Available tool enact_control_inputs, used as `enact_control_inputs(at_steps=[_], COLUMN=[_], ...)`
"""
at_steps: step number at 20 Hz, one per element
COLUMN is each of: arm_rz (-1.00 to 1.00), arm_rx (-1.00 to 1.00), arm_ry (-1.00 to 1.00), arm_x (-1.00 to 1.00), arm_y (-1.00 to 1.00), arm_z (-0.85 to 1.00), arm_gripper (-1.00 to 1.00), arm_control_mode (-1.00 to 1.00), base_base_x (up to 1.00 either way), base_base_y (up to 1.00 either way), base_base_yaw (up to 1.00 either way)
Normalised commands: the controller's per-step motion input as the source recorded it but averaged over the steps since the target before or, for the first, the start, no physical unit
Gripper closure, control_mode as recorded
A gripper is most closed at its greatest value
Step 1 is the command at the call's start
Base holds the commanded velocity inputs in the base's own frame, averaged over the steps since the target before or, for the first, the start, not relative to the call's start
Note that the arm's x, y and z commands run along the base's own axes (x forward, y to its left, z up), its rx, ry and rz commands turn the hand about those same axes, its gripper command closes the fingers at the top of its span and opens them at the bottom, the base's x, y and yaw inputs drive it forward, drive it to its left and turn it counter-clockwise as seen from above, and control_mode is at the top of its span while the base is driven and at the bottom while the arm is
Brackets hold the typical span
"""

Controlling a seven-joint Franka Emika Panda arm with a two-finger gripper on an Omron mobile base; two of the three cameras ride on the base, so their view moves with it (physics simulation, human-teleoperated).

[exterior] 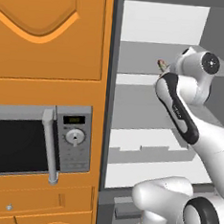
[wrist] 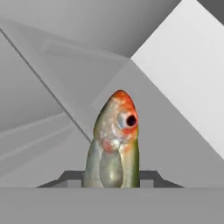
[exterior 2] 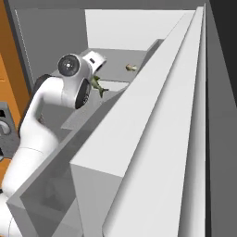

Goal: Place the fish on the counter behind the older fish on the same shelf of the fridge to maintain FIFO order. Close the fridge door when finished.

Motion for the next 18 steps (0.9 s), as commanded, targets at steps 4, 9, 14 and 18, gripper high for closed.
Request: enact_control_inputs(at_steps=[4, 9, 14, 18], arm_rz=[0.00, 0.04, 0.06, 0.11], arm_rx=[0.00, 0.00, 0.00, 0.00], arm_ry=[-0.13, -0.03, 0.00, -0.07], arm_x=[0.80, 0.97, 0.94, 0.74], arm_y=[0.00, 0.00, 0.00, 0.00], arm_z=[0.52, 0.56, 0.10, 0.00], arm_gripper=[1.00, 1.00, 1.00, 1.00], arm_control_mode=[-1.00, -1.00, -1.00, -1.00], base_base_x=[0.00, 0.00, 0.00, 0.00], base_base_y=[0.00, 0.00, 0.00, 0.00], base_base_yaw=[0.00, 0.00, 0.00, 0.00])
